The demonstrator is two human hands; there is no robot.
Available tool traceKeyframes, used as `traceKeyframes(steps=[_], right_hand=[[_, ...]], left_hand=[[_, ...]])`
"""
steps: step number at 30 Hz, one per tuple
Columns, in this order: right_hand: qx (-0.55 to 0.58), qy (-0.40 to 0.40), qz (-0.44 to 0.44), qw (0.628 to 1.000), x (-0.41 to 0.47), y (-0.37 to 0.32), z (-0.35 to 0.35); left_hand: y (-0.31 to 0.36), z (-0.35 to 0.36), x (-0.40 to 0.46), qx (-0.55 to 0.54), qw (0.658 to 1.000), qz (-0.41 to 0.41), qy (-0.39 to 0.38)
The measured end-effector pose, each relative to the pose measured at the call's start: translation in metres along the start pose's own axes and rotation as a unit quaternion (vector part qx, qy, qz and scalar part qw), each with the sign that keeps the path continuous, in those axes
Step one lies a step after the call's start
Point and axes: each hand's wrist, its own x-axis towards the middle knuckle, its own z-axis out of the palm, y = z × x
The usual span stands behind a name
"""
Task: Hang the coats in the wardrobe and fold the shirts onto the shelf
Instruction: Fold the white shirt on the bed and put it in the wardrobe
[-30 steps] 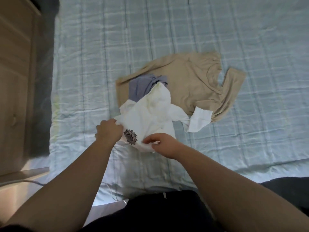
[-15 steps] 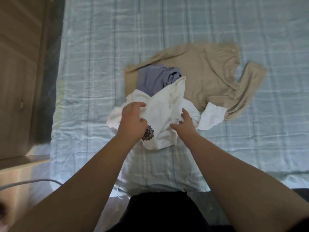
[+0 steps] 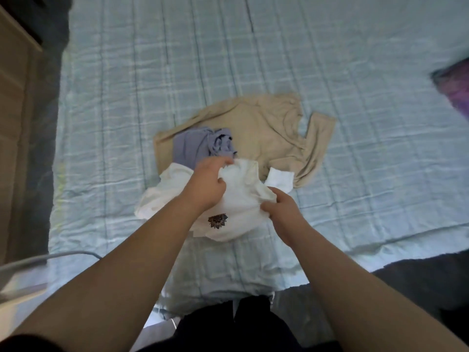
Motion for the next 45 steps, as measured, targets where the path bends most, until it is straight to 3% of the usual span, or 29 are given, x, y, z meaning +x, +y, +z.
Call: traceKeyframes(steps=[6, 9, 12, 14, 18, 23, 29, 32, 37, 40, 45], right_hand=[[-0.127, -0.035, -0.095, 0.987, -0.087, -0.046, -0.081], [-0.199, -0.031, -0.118, 0.972, -0.131, -0.053, -0.119], [-0.222, 0.017, -0.141, 0.964, -0.173, -0.054, -0.166], [-0.223, 0.063, -0.147, 0.962, -0.205, -0.048, -0.201], [-0.245, 0.124, -0.150, 0.950, -0.262, -0.030, -0.269], [-0.323, 0.212, -0.159, 0.909, -0.311, 0.000, -0.335], [-0.361, 0.339, -0.181, 0.850, -0.341, 0.012, -0.389], [-0.335, 0.371, -0.230, 0.835, -0.348, -0.005, -0.400], [-0.290, 0.430, -0.268, 0.812, -0.348, -0.054, -0.402], [-0.300, 0.440, -0.283, 0.798, -0.343, -0.084, -0.398], [-0.416, 0.428, -0.296, 0.746, -0.350, -0.142, -0.384]], left_hand=[[0.097, 0.024, 0.008, 0.032, 0.981, 0.135, -0.138], [0.150, 0.053, 0.004, 0.127, 0.943, 0.192, -0.240], [0.193, 0.084, -0.008, 0.199, 0.905, 0.179, -0.329], [0.217, 0.100, -0.019, 0.206, 0.898, 0.169, -0.351], [0.262, 0.122, -0.038, 0.230, 0.896, 0.222, -0.307], [0.323, 0.135, -0.061, 0.266, 0.887, 0.258, -0.274], [0.380, 0.122, -0.081, 0.268, 0.897, 0.324, -0.135], [0.410, 0.100, -0.094, 0.201, 0.925, 0.313, -0.075], [0.445, 0.044, -0.098, 0.124, 0.936, 0.331, 0.005], [0.452, 0.008, -0.097, 0.164, 0.932, 0.323, 0.018], [0.433, -0.049, -0.098, 0.208, 0.937, 0.279, 0.013]])
